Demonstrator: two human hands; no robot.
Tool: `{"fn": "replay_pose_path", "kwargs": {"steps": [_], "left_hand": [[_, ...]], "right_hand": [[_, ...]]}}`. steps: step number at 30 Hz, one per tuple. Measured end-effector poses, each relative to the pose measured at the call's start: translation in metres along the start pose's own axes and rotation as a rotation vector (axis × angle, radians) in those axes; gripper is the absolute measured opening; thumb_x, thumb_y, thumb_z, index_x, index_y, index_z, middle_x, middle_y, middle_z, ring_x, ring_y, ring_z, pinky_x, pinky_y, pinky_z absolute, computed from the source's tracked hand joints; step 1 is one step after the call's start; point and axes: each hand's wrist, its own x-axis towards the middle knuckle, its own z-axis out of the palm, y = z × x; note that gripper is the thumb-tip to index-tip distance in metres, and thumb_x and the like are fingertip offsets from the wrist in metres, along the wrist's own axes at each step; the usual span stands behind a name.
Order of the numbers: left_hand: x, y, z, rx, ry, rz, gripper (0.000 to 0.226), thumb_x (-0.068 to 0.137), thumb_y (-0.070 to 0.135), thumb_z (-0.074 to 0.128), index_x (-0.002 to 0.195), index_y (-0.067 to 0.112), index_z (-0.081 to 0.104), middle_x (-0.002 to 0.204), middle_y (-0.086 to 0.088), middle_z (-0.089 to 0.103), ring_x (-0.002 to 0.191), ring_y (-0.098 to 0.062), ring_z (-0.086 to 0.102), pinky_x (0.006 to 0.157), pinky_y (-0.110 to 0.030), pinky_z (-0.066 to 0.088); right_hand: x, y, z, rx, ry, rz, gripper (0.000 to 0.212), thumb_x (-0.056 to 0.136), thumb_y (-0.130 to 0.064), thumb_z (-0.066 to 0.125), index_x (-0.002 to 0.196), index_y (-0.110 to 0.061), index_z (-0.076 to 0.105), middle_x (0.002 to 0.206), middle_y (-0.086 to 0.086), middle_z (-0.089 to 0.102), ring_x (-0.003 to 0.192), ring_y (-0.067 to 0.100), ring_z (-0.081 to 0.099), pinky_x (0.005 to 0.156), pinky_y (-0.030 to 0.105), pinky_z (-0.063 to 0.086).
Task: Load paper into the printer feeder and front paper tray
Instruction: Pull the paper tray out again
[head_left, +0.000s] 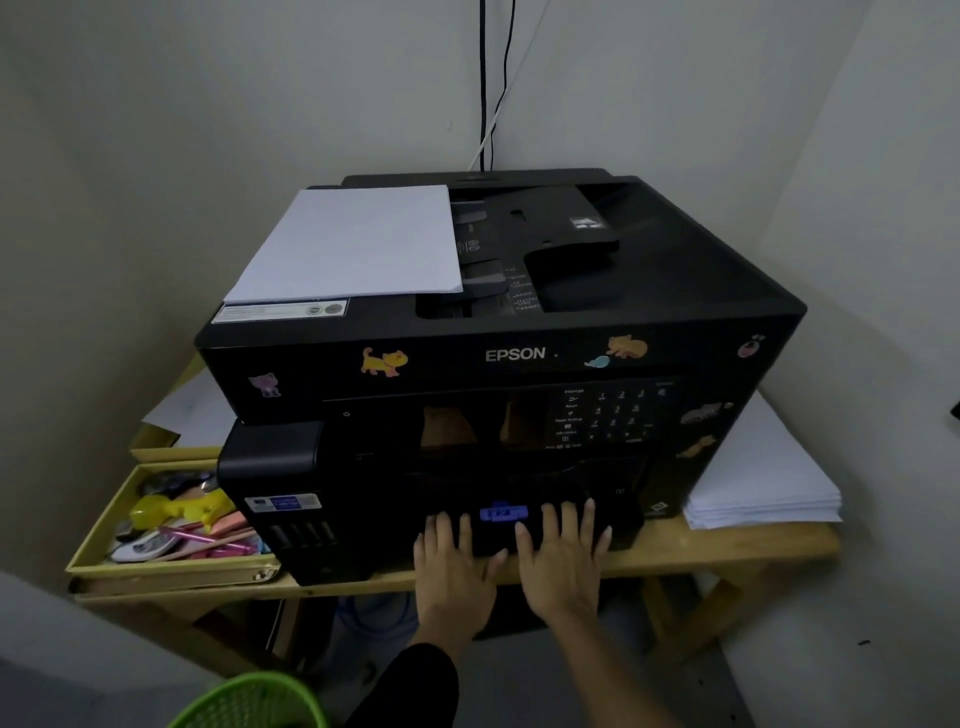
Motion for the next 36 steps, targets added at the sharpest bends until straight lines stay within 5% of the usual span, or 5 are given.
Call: {"fn": "replay_pose_path", "kwargs": {"steps": [4, 13, 21, 32, 36], "left_hand": [[0.005, 0.0, -0.013, 0.017, -0.089, 0.015, 0.08, 0.089, 0.067, 0.027, 0.15, 0.015, 0.022, 0.153, -0.009, 0.023, 0.143, -0.027, 0.021, 0.121, -0.038, 0.015], [-0.031, -0.013, 0.003, 0.057, -0.074, 0.053, 0.076, 0.092, 0.064, 0.024, 0.152, 0.017, 0.015, 0.155, -0.007, 0.025, 0.147, -0.026, 0.014, 0.123, -0.041, 0.006], [-0.049, -0.008, -0.004, 0.082, -0.128, 0.016, 0.07, 0.089, 0.064, 0.036, 0.138, 0.015, 0.042, 0.141, -0.007, 0.041, 0.132, -0.026, 0.037, 0.114, -0.04, 0.024], [-0.116, -0.005, 0.021, -0.076, -0.033, -0.094, 0.064, 0.09, 0.063, 0.034, 0.118, 0.013, 0.062, 0.129, -0.006, 0.05, 0.121, -0.024, 0.049, 0.111, -0.04, 0.026], [-0.134, -0.002, 0.025, -0.074, -0.011, -0.114, 0.061, 0.092, 0.06, 0.034, 0.119, 0.013, 0.061, 0.129, -0.005, 0.05, 0.123, -0.022, 0.046, 0.109, -0.041, 0.028]], "right_hand": [[0.001, 0.003, -0.009, 0.025, -0.037, -0.015, 0.05, 0.097, -0.048, 0.027, 0.136, -0.02, 0.043, 0.148, 0.0, 0.036, 0.146, 0.026, 0.015, 0.12, 0.051, 0.0], [-0.034, 0.017, -0.012, -0.003, -0.067, -0.087, 0.052, 0.098, -0.046, 0.025, 0.138, -0.016, 0.04, 0.147, 0.004, 0.039, 0.147, 0.028, 0.013, 0.12, 0.047, -0.001], [-0.058, 0.033, -0.015, 0.014, -0.096, -0.112, 0.046, 0.097, -0.045, 0.031, 0.129, -0.017, 0.047, 0.134, 0.002, 0.048, 0.132, 0.025, 0.036, 0.12, 0.045, 0.015], [-0.121, 0.062, -0.013, -0.095, -0.061, -0.208, 0.051, 0.095, -0.047, 0.023, 0.12, -0.015, 0.054, 0.124, 0.004, 0.056, 0.123, 0.028, 0.045, 0.118, 0.048, 0.016], [-0.133, 0.071, -0.015, -0.1, -0.064, -0.228, 0.049, 0.095, -0.048, 0.026, 0.116, -0.015, 0.054, 0.121, 0.004, 0.056, 0.119, 0.027, 0.045, 0.111, 0.044, 0.03]]}}
